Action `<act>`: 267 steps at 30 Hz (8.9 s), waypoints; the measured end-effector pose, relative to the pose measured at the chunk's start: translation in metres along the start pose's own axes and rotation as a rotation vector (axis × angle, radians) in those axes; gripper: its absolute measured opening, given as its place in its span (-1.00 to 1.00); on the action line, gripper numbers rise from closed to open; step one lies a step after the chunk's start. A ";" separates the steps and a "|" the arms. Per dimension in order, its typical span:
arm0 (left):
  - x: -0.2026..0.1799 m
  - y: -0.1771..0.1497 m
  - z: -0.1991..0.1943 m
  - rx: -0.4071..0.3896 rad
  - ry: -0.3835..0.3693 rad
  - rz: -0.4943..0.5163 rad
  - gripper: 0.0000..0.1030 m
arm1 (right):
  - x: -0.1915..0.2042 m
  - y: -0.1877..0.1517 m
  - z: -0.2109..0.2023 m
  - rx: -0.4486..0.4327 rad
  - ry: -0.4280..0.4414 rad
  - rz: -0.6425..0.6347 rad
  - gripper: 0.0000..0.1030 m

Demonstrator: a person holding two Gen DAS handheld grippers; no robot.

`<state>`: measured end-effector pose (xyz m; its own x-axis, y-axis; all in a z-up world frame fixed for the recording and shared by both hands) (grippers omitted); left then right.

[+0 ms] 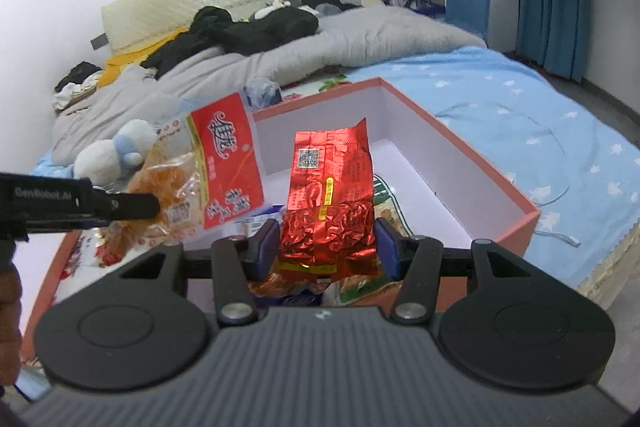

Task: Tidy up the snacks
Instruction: 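Carry both held bags over the deep pink box with both tools, then open both tools to drop the bags into the deep pink box, then withdraw both tools from the box back toward the snack pile, then grasp the brown meat-strip pack with the left tool while the right tool grasps another strip pack, then lift both held strip packs and carry them over the deep pink box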

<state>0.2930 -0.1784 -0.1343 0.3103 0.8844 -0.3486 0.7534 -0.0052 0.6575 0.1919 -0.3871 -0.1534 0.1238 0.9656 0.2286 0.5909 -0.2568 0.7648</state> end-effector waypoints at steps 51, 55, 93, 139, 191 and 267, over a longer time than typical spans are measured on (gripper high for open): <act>0.005 -0.041 -0.153 -0.165 0.141 0.046 0.34 | 0.048 -0.016 -0.076 -0.045 0.140 0.002 0.38; 0.010 -0.060 -0.171 -0.170 0.171 0.032 0.35 | 0.060 -0.029 -0.082 -0.029 0.155 -0.007 0.38; 0.126 -0.145 -0.222 -0.140 0.335 -0.115 0.38 | 0.151 -0.090 -0.081 0.057 0.225 -0.161 0.38; 0.298 -0.044 0.010 -0.177 0.346 -0.295 0.64 | 0.235 -0.072 0.170 0.003 0.314 -0.240 0.38; 0.299 -0.033 0.039 -0.023 0.470 -0.093 0.09 | 0.245 -0.092 0.184 0.054 0.246 -0.323 0.05; 0.203 -0.103 -0.078 0.001 0.408 -0.146 0.12 | 0.185 -0.101 0.013 0.038 0.249 -0.267 0.04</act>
<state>0.2326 0.0381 -0.2206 -0.0544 0.9879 -0.1454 0.7734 0.1337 0.6197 0.1660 -0.1816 -0.1961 -0.2338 0.9579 0.1669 0.6061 0.0093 0.7953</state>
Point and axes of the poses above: each gripper's, at about its wrist camera, not at the fingertips, and z roughly the way its jaws point, x to its left, y to its top, the point moved 3 cm from there along z, roughly the way its jaws point, and after that the axes turned 2 degrees about z, right-handed, at the moved point
